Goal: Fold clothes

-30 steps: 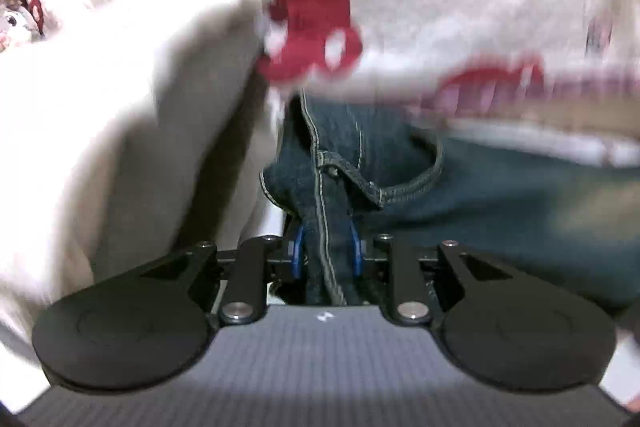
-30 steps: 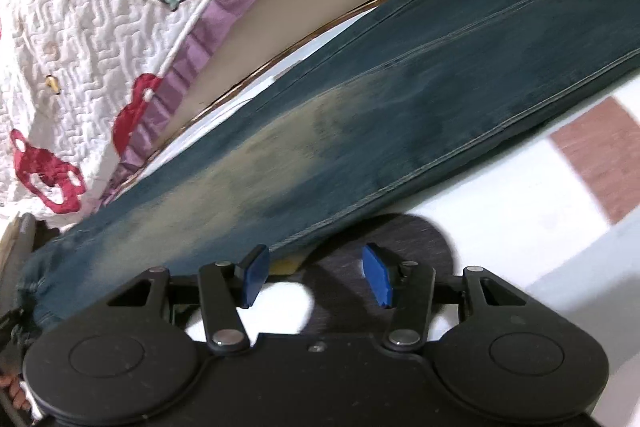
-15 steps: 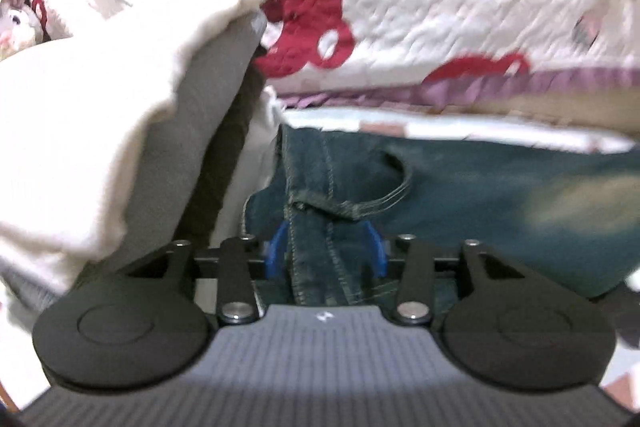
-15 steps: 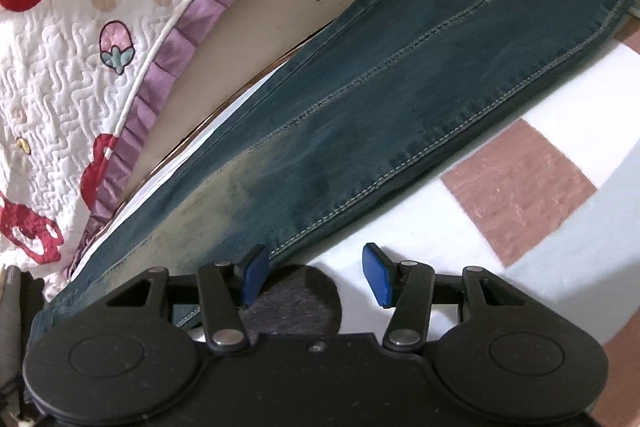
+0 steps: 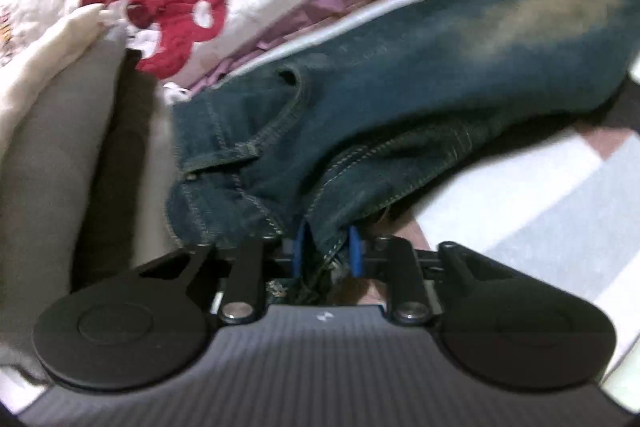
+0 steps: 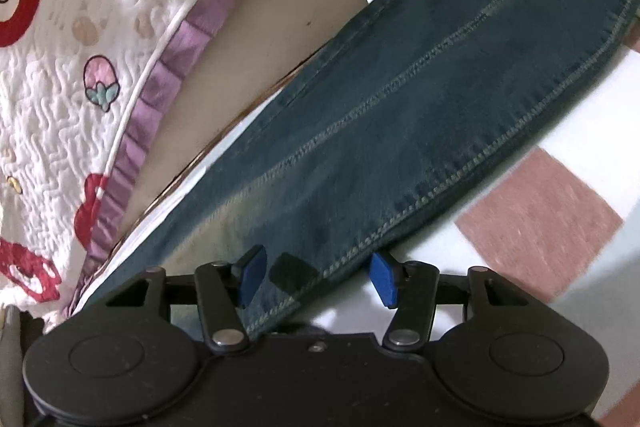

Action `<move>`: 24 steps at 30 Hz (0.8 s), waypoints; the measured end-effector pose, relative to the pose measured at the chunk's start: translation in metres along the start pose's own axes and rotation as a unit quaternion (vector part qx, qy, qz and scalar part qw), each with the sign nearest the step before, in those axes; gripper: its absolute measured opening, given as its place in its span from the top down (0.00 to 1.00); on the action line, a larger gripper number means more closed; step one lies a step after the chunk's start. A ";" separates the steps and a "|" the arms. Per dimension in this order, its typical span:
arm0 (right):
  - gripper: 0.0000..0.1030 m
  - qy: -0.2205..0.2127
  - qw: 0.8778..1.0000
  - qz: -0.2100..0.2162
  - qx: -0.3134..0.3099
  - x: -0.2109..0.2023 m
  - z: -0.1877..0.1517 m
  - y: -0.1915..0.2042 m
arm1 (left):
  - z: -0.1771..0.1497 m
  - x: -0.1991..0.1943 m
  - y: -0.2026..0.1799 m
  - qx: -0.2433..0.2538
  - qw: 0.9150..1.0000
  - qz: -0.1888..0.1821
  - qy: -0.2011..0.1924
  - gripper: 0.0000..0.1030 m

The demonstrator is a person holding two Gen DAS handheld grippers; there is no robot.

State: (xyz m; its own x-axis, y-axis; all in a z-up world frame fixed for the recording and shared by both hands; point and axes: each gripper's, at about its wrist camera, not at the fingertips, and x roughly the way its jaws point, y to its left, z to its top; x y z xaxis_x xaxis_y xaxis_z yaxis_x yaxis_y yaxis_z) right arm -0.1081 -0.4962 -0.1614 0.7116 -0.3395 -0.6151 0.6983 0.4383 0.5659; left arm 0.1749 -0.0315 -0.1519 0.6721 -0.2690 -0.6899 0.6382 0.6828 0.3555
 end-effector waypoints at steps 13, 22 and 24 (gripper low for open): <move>0.37 -0.022 0.999 -0.049 0.000 -0.031 0.009 -0.027 | -0.012 -0.021 0.001 -0.003 0.999 0.021 0.040 0.83; 0.35 -0.068 0.988 -0.135 0.020 -0.073 0.059 -0.094 | 0.032 -0.063 0.000 -0.099 0.989 -0.096 0.051 0.52; 0.36 -0.079 0.987 -0.131 0.048 -0.083 0.068 -0.113 | 0.051 -0.057 -0.018 -0.103 0.984 -0.139 0.037 0.50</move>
State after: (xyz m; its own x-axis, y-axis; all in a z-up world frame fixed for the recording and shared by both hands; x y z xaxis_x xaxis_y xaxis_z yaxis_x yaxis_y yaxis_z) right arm -0.2406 -0.5742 -0.1371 0.5031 -0.5605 -0.6578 0.8589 0.2399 0.4524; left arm 0.1443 -0.0633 -0.0870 0.4487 -0.4195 -0.7891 0.6981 0.7158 0.0164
